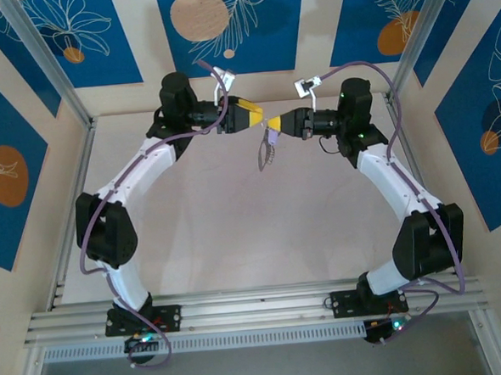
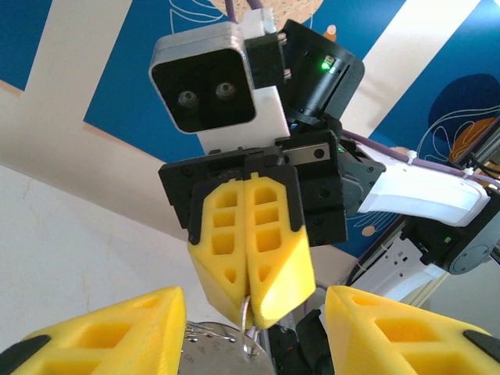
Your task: Put the keys on the keyring
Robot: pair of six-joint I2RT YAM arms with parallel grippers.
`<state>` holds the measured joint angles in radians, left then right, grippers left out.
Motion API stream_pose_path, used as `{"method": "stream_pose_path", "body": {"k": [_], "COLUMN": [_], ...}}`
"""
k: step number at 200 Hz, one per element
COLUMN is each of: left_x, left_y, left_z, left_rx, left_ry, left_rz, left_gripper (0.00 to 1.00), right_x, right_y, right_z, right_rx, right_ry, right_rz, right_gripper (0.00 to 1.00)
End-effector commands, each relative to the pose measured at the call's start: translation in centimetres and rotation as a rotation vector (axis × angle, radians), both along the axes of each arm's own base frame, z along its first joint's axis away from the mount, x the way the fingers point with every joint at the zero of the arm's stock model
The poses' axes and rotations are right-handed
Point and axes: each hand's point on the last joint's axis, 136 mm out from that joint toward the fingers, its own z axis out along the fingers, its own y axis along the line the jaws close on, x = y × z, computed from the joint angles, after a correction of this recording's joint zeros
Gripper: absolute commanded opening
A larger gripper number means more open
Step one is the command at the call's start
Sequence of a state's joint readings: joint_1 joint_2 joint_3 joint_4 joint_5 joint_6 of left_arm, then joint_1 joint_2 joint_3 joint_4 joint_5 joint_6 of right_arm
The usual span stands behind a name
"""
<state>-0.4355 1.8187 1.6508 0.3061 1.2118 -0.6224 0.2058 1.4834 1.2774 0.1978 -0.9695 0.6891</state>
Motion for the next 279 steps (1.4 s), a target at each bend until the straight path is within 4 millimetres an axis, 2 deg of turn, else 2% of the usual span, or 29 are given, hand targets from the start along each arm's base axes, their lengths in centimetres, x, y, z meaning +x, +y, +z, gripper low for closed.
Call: {"method": "stream_pose_path", "body": {"k": [1,57,95,242,264,279], "left_x": [0.1,0.2,0.1,0.1,0.0,0.0], "left_y": [0.4,0.4,0.3,0.1,0.0,0.0], "left_z": [0.6,0.1,0.1,-1.0,-0.9,-0.8], "left_rx": [-0.013,-0.018,-0.035,-0.026,-0.027,-0.027], "left_ry": [-0.029,-0.013,0.002,0.031,0.028,0.028], "left_rz": [-0.025,-0.035,-0.053,-0.068,-0.069,-0.073], "left_gripper": [0.5,0.46,0.38,0.34,0.31,0.24], "right_x": [-0.3,-0.2,0.0,0.2,0.3,0.3], "right_y": [0.2,0.2,0.2,0.3,0.4,0.4], "right_z": [1.8,2.0,1.9,2.2,2.0,2.1], "right_rx": [0.012,0.011,0.012,0.018,0.017,0.017], "right_ry": [-0.076,-0.083,-0.084,-0.087,-0.084,-0.086], "right_rz": [0.02,0.014,0.013,0.001,-0.001,-0.003], "right_gripper": [0.0,0.0,0.0,0.0,0.0,0.0]}}
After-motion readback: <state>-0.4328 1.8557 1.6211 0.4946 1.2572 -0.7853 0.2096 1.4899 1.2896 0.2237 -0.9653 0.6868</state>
